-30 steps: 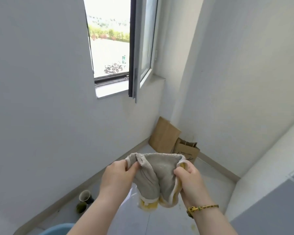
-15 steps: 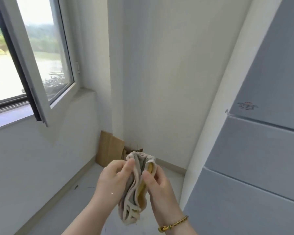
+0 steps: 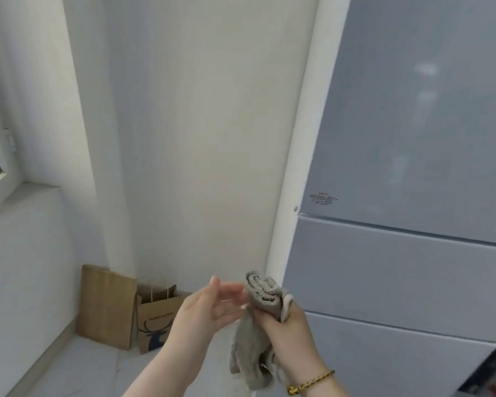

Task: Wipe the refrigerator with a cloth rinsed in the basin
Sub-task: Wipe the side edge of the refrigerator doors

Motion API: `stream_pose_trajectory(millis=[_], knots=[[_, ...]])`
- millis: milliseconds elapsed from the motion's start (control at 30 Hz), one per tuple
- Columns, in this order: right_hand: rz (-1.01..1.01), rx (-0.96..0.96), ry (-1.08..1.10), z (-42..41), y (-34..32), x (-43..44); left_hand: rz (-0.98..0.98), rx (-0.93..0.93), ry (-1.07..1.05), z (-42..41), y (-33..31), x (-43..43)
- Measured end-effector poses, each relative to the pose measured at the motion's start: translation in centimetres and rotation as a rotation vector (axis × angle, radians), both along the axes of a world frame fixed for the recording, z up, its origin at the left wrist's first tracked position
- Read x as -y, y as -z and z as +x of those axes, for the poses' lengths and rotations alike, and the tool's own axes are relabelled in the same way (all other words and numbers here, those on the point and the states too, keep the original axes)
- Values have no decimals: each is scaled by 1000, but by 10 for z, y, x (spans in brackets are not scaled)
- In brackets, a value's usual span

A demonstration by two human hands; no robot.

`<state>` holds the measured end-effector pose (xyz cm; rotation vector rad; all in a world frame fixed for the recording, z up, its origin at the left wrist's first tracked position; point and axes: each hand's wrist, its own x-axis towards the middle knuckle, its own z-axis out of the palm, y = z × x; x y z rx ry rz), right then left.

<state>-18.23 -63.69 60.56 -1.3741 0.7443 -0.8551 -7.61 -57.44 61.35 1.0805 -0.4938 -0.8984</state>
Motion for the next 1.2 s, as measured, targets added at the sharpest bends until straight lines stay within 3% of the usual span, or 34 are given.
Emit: stream_pose_trajectory(millis=[300,500,567,667,800,900,1067,1200], knots=[[-327,-15,710,21,-41,85,-29,254,186,59,-22,108],[-792,178,1288,71,-100,145,-148,456,434,126,-50,205],[-1085,29,1420,77,-115,158,-192,534,502,138,-61,231],[-1429,-454,1500,87,-123,181,-260,616,635,144,-84,264],[-1596,-1190,1400,88,-109,187,-418,720,717,130,-109,298],[-1637,-1541,1247,83,-109,177,-525,834,694,121,-121,316],[-1937,-1637,1112,80,-168,172,-601,880,662,115,-148,342],[-1961,-1670,1198,83,-241,181,-612,851,635,110,-174,362]])
